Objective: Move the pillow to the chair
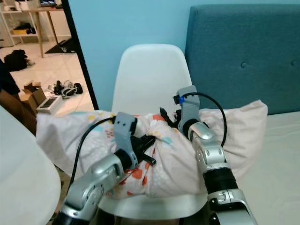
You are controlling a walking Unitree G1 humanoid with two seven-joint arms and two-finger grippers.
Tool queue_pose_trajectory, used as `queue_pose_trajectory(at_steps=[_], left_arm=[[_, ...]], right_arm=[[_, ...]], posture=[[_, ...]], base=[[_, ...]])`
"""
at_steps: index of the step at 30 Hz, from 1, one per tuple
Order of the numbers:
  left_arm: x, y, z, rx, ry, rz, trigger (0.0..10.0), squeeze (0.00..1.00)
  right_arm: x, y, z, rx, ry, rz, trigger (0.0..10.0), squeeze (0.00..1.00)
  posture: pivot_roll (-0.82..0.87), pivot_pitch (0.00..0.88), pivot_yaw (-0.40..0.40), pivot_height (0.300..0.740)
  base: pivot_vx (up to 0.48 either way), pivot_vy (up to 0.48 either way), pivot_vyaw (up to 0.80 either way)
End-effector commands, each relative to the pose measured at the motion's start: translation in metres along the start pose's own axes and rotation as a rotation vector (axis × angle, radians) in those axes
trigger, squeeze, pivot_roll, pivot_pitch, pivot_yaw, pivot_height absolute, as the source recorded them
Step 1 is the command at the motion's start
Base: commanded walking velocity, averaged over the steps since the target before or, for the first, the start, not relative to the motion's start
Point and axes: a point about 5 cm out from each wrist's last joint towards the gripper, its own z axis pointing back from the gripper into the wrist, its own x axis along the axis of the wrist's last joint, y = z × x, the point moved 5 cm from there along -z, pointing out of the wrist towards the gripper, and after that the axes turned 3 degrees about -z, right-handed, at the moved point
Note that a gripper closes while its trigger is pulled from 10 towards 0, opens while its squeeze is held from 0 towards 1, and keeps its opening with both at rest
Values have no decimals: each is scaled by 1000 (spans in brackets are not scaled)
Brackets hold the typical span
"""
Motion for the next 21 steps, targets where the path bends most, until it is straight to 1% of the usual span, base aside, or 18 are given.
queue_pose_trajectory(at_steps=[1, 2, 3, 4, 6, 8, 10, 11, 12, 14, 15, 16, 17, 18, 19, 20, 21], left_arm=[[-25, 34, 11, 130, 142, 22, 10000, 0], [-25, 34, 11, 130, 142, 22, 10000, 0], [-23, 40, 15, 139, 145, 21, 10000, 0], [-21, 44, 19, 136, 158, 12, 10000, 0], [-19, 46, 22, 132, 166, 5, 10000, 0], [-19, 49, 30, 118, 196, -37, 10000, 0], [-18, 54, 35, 122, 211, -85, 10000, 0], [-2, 66, 33, 186, 135, -140, 10000, 0], [-2, 66, 33, 186, 135, -140, 10000, 0], [18, 77, 29, 260, 24, -126, 10000, 0], [26, 79, 28, 273, -18, -124, 10000, 0], [30, 80, 27, 279, -42, -126, 10000, 0], [37, 80, 23, 276, -79, -128, 10000, 0], [42, 80, 20, 273, -102, -129, 10000, 0], [48, 76, 14, 247, -138, -132, 10000, 1000], [48, 76, 14, 247, -138, -132, 10000, 1000], [53, 74, 8, 228, -159, -137, 10000, 1000]], right_arm=[[-39, 7, 8, 66, 192, 10, 10000, 0], [-39, 7, 8, 66, 192, 10, 10000, 0], [-41, 8, 11, 85, 222, 11, 10000, 0], [-40, 7, 15, 107, 242, 32, 10000, 0], [-39, 6, 17, 120, 253, 47, 10000, 0], [-32, -4, 23, 131, 272, 72, 10000, 0], [-22, -13, 26, 125, 270, 99, 10000, 0], [13, -33, 21, 39, 128, 108, 10000, 0], [13, -33, 21, 39, 128, 108, 10000, 0], [55, -51, 19, -49, -85, 40, 10000, 0], [71, -54, 22, -58, -171, -13, 10000, 0], [80, -56, 24, -59, -220, -46, 10000, 0], [94, -52, 28, -20, -298, -109, 10000, 0], [103, -49, 31, 10, -348, -149, 10000, 0], [106, -44, 33, 47, -366, -170, 10000, 0], [106, -44, 33, 47, -366, -170, 10000, 0], [107, -39, 34, 79, -373, -176, 10000, 0]], posture=[[20, 0, -25, 531], [20, 0, -25, 531], [20, 0, -25, 531], [23, 0, -26, 531], [23, 0, -26, 531], [25, 0, -27, 531], [27, 0, -28, 531], [26, 0, -32, 531], [26, 0, -32, 531], [25, 0, -33, 531], [22, 0, -36, 531], [22, 0, -36, 531], [21, 0, -39, 531], [22, 0, -41, 531], [23, 0, -47, 531], [23, 0, -47, 531], [22, 0, -46, 531]], base=[[0, 0, 0], [0, 0, 0], [0, 0, 0], [0, 0, 0], [0, 0, 0], [0, 0, 0], [0, 0, 0], [0, 0, 0], [0, 0, 0], [0, 0, 0], [0, 0, 0], [0, 0, 0], [0, 0, 0], [0, 0, 0], [0, 0, 0], [0, 0, 0], [0, 0, 0]])
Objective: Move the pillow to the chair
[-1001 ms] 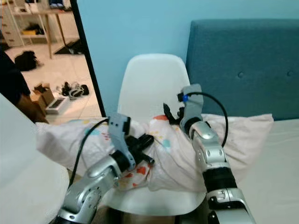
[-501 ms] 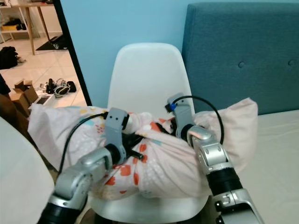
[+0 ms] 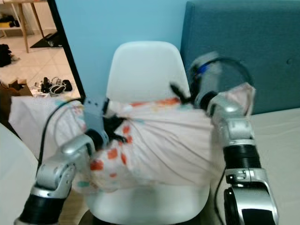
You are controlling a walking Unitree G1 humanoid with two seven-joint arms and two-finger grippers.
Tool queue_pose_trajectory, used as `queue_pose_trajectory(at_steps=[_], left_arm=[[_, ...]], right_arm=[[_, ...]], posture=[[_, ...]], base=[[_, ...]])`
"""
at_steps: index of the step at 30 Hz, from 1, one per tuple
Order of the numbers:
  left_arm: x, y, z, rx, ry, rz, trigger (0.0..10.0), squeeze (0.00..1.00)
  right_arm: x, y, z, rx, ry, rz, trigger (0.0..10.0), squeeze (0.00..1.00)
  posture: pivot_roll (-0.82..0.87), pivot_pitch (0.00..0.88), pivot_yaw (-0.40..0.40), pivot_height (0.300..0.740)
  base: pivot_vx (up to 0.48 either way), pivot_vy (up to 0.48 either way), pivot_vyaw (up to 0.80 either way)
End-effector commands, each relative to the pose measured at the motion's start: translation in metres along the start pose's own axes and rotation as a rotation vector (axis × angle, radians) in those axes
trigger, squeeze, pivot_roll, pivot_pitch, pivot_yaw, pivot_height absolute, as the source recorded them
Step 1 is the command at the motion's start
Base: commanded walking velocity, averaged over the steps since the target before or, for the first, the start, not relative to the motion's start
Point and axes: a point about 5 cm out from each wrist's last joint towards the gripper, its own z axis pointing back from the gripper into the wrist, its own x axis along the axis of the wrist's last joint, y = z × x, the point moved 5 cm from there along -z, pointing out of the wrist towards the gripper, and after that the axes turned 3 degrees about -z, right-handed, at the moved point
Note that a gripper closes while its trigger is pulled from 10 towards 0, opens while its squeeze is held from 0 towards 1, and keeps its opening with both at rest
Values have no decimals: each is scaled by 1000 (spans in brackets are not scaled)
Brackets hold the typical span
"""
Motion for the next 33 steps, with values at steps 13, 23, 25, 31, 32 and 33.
queue_pose_trajectory(at_steps=[13, 23, 25, 31, 32, 33], left_arm=[[38, -46, -33, -206, -210, -161, 10000, 1000], [78, 10, -31, 85, -323, -564, 10000, 1000], [84, 26, -22, 160, -335, -614, 10000, 1000], [65, 50, 7, 275, -315, -339, 10000, 0], [52, 52, 14, 292, -291, -268, 10000, 0], [38, 54, 21, 313, -256, -218, 10000, 0]], right_arm=[[-32, 20, 4, 106, 135, 98, 10000, 0], [-24, 26, -4, 47, 8, 4, 10000, 0], [-30, 32, -6, 50, -3, -27, 10000, 0], [-54, 47, -3, 83, 9, -123, 10000, 0], [-61, 48, -2, 80, 17, -132, 10000, 0], [-67, 50, 0, 79, 25, -142, 10000, 0]], posture=[[-14, 0, -35, 531], [8, 0, -39, 531], [14, 0, -36, 531], [32, 0, -31, 551], [40, 0, -32, 556], [41, 0, -31, 561]], base=[[0, 0, 0], [0, 0, 0], [0, 0, 0], [0, 0, 0], [0, 0, 0], [0, 0, 0]])
